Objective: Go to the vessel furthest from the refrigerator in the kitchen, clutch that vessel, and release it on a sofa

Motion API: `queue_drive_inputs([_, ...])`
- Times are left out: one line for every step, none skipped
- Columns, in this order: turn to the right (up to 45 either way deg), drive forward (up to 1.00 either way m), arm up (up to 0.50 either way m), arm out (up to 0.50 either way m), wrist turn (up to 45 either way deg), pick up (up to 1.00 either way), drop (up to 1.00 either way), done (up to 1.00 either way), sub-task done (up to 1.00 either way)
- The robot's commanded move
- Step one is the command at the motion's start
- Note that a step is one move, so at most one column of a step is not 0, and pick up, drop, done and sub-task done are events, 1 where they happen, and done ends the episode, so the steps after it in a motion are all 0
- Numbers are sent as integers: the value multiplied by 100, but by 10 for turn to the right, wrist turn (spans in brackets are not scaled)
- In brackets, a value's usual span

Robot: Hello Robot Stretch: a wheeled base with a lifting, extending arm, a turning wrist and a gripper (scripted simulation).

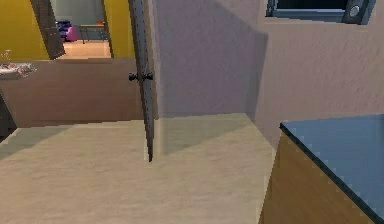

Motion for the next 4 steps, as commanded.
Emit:
queue_drive_inputs([0, 0, 0, 0, 0, 100, 0, 0, 0])
queue_drive_inputs([0, 0, 10, 0, 0, 0, 0, 0, 0])
queue_drive_inputs([0, 0, 6, 0, 0, 0, 0, 0, 0])
queue_drive_inputs([0, 0, 0, 0, -450, 0, 0, 0, 0])
